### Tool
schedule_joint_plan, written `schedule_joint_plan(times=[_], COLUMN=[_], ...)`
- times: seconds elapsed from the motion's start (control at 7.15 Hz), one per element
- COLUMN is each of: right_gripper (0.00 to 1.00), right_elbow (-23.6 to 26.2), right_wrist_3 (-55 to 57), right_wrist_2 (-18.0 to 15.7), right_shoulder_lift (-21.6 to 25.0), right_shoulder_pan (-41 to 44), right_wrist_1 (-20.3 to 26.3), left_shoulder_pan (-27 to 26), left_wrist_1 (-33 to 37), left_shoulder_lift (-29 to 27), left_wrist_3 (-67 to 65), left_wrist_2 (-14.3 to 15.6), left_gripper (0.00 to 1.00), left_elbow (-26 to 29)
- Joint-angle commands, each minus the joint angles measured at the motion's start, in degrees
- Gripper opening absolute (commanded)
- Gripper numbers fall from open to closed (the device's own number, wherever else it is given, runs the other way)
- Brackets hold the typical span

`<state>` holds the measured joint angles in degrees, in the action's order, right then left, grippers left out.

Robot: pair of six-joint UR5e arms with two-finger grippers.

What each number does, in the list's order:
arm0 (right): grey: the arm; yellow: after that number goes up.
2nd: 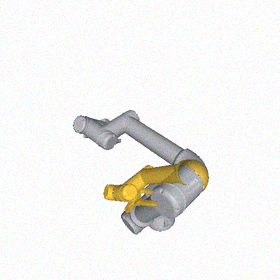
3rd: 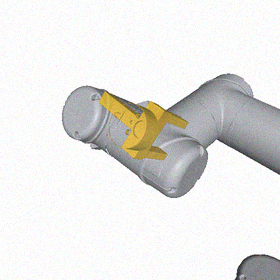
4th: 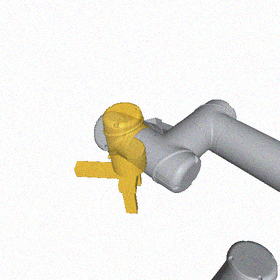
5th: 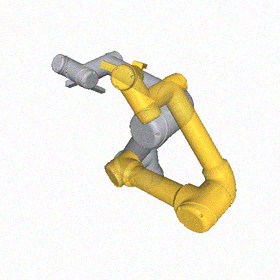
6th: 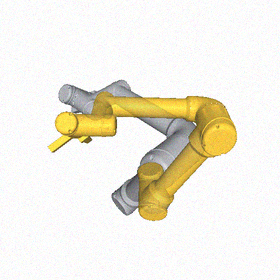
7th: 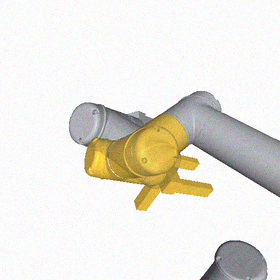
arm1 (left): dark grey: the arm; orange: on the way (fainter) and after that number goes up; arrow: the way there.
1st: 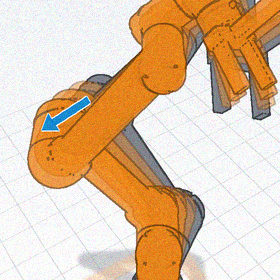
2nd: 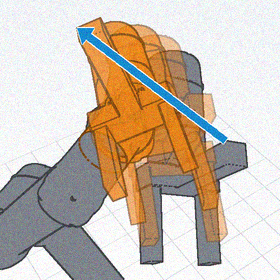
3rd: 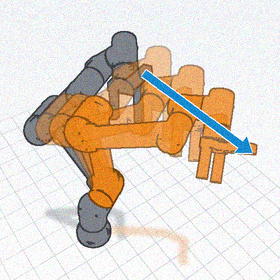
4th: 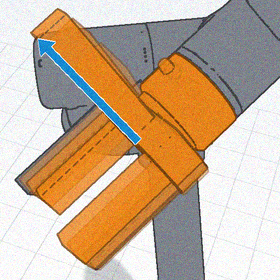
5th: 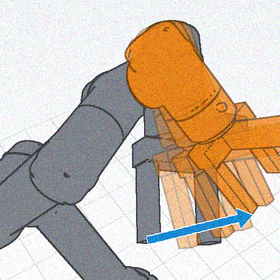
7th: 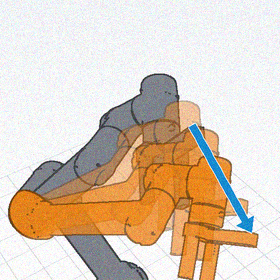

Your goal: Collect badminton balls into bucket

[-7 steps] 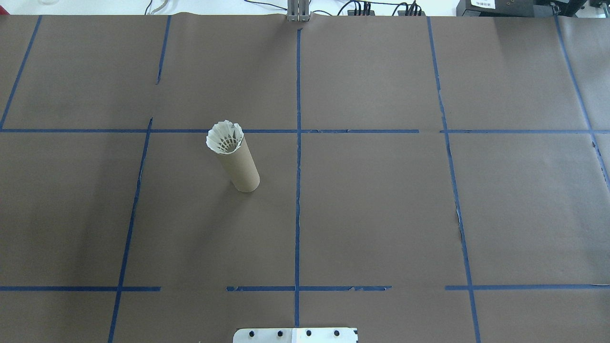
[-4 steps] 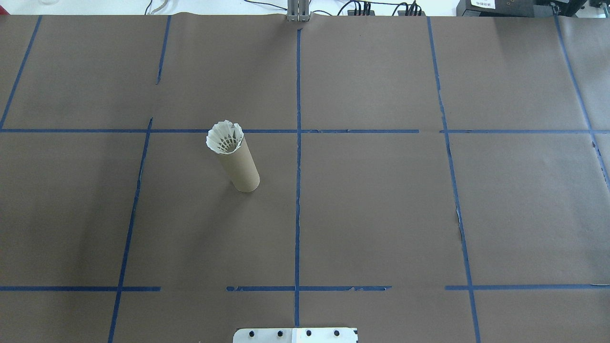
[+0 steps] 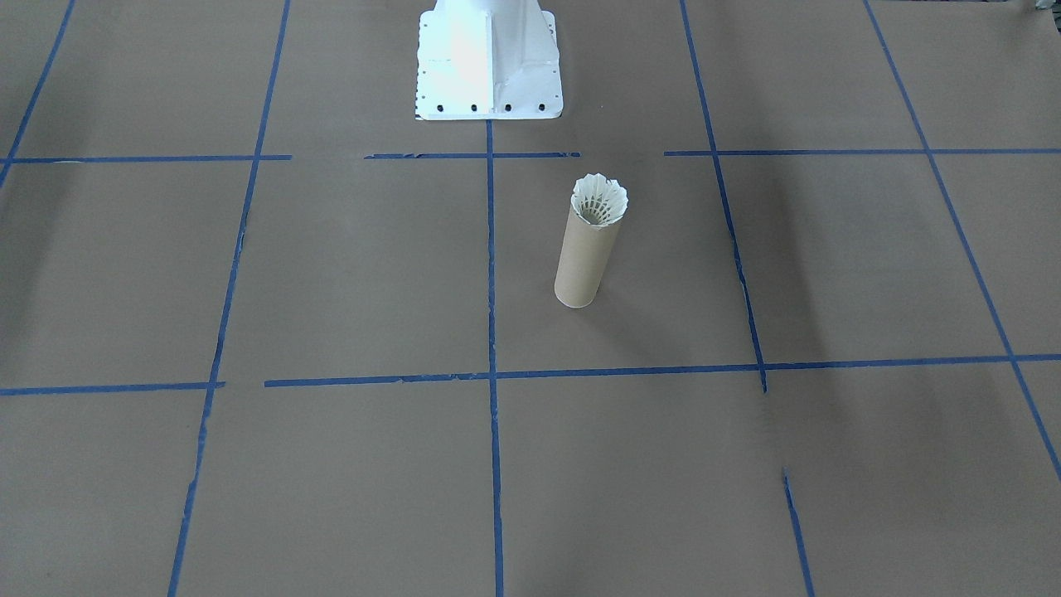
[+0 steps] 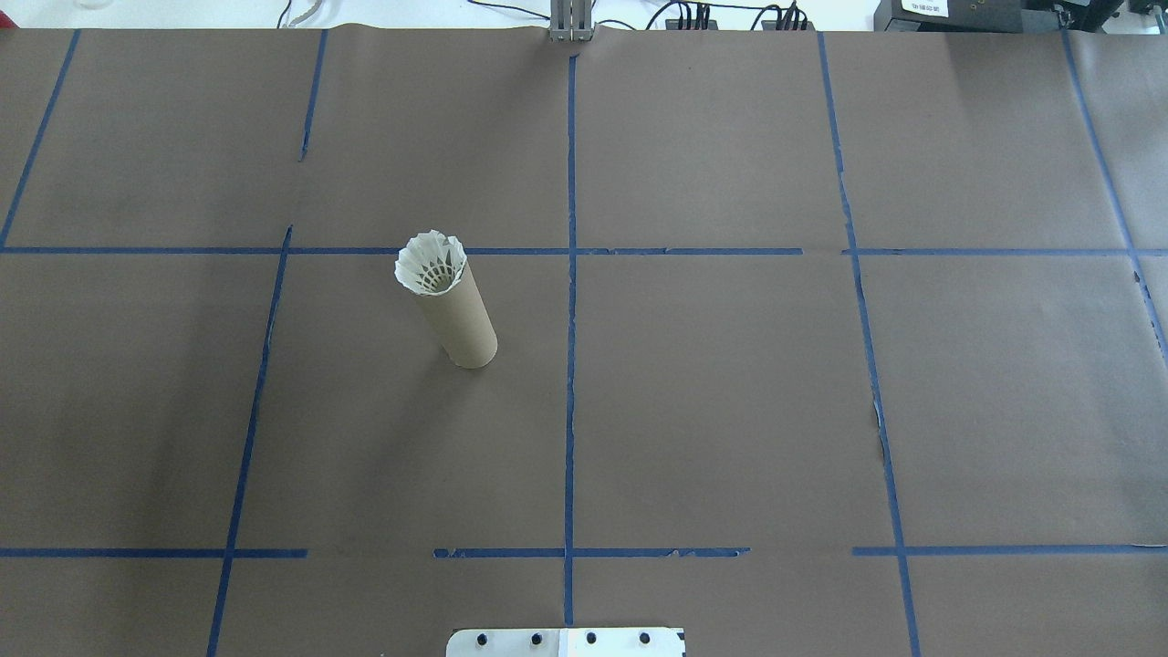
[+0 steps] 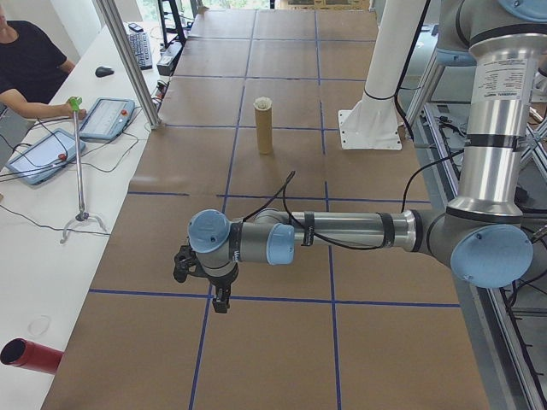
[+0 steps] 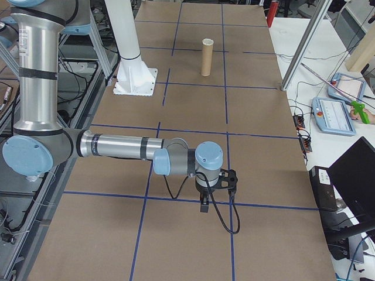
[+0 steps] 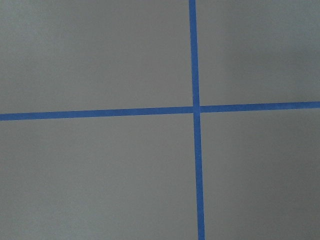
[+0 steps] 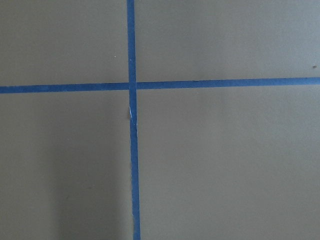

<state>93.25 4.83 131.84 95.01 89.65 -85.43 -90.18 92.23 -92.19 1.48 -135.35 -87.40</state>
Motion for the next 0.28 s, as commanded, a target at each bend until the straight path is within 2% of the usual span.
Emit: schedule_joint_plan(times=[0.0,0.14], right_gripper=[1.0,1.0], right_elbow=[0.0,0.0], right_wrist_3=[0.0,0.0], right_wrist_2=[0.0,0.0], right_shoulder_lift=[0.0,0.0], right_shoulder_pan=[0.0,0.0], right_wrist_1=[0.0,0.0], left_shoulder_pan=[0.0,0.0], left_wrist_1=[0.1,0.2], left_shoulder_lift=[0.0,0.0], left_wrist_3=[0.0,0.1], left_wrist_2=[0.3,0.3], left_gripper=[1.0,1.0], left_elbow=[0.0,0.3])
